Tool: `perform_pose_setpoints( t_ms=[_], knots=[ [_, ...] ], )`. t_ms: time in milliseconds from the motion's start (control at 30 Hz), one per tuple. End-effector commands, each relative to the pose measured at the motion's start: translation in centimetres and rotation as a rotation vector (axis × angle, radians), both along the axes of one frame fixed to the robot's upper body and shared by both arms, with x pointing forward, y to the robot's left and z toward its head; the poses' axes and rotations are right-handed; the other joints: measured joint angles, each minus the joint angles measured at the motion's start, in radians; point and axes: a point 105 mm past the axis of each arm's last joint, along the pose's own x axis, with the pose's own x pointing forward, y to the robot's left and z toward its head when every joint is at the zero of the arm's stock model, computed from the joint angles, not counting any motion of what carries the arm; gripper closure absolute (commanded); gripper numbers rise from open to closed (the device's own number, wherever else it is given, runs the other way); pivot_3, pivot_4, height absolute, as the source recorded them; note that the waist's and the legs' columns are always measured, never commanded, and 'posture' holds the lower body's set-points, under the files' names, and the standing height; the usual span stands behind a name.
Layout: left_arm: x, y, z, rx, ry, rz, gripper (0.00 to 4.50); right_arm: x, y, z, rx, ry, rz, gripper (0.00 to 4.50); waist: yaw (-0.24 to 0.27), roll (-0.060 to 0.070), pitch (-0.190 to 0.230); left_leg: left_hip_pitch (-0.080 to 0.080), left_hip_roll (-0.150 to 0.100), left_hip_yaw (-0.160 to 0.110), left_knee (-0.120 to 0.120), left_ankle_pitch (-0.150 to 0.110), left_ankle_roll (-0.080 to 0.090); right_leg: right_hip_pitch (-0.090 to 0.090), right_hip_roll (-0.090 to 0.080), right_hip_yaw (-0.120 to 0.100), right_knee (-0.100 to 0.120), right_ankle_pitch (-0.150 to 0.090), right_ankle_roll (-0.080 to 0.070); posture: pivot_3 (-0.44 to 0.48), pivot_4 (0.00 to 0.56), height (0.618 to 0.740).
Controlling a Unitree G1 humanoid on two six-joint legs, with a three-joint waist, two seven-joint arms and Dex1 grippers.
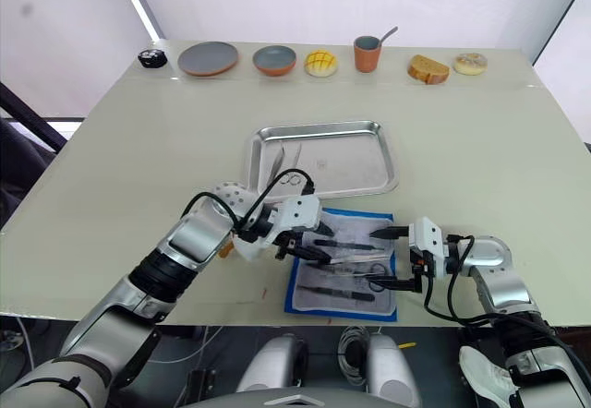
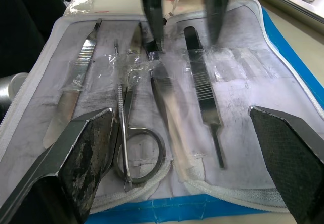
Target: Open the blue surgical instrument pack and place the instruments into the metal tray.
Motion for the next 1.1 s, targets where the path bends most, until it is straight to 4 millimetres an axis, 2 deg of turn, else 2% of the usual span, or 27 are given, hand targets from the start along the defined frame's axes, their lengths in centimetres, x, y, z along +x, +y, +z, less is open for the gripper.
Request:
perform_pose_setpoints(
  t_ms=[33,200,300,433,467,667,933,1100],
  knots=[
    [0.2,0.2,-0.3,0.02,-0.033,0.0,1.93,-1.1,-0.1,-2.8,-0.06,0.116,-0.005,0.0,0.0,0.0,0.0,0.0,0.0,0.0,0.0,0.0,0.0,0.0,0.0,0.0,0.0,0.0,0.0,0.0,0.15,0.74],
    [0.1,0.2,-0.7,0.027,-0.04,-0.006,1.93,-1.1,-0.1,-2.8,-0.058,0.114,-0.008,0.0,0.0,0.0,0.0,0.0,0.0,0.0,0.0,0.0,0.0,0.0,0.0,0.0,0.0,0.0,0.0,0.0,0.15,0.74],
    [0.0,0.2,-0.9,0.039,-0.038,-0.027,2.7,-1.2,0.0,-2.9,-0.057,0.115,-0.009,0.0,0.0,0.0,0.0,0.0,0.0,0.0,0.0,0.0,0.0,0.0,0.0,0.0,0.0,0.0,0.0,0.0,0.15,0.74],
    [-0.1,0.1,-0.8,0.041,-0.039,-0.04,4.29,-1.3,0.0,-2.9,-0.057,0.118,-0.009,0.0,0.0,0.0,0.0,0.0,0.0,0.0,0.0,0.0,0.0,0.0,0.0,0.0,0.0,0.0,0.0,0.0,0.15,0.74],
    [0.0,0.1,-0.7,0.043,-0.043,-0.044,4.41,-1.4,0.0,-3.0,-0.058,0.119,-0.009,0.0,0.0,0.0,0.0,0.0,0.0,0.0,0.0,0.0,0.0,0.0,0.0,0.0,0.0,0.0,0.0,0.0,0.15,0.74],
    [0.3,0.0,0.3,0.047,-0.061,-0.062,4.41,-1.5,0.1,-3.2,-0.063,0.123,-0.007,0.0,0.0,0.0,0.0,0.0,0.0,0.0,0.0,0.0,0.0,0.0,0.0,0.0,0.0,0.0,0.0,0.0,0.15,0.74],
    [-0.3,-0.4,2.0,0.05,-0.022,-0.066,4.41,-1.4,0.2,-3.6,-0.08,0.127,-0.011,0.0,-0.002,0.0,0.0,0.0,0.0,0.0,0.0,0.0,0.0,0.0,0.001,0.0,0.0,0.0,0.0,0.0,0.15,0.74],
    [-0.6,0.2,2.9,0.066,-0.007,-0.056,4.41,-1.3,0.3,-3.7,-0.086,0.129,-0.012,0.0,-0.009,0.0,0.0,0.0,0.0,0.0,0.0,0.0,0.0,0.0,0.001,0.0,0.0,0.0,0.0,0.0,0.15,0.74]
  ],
)
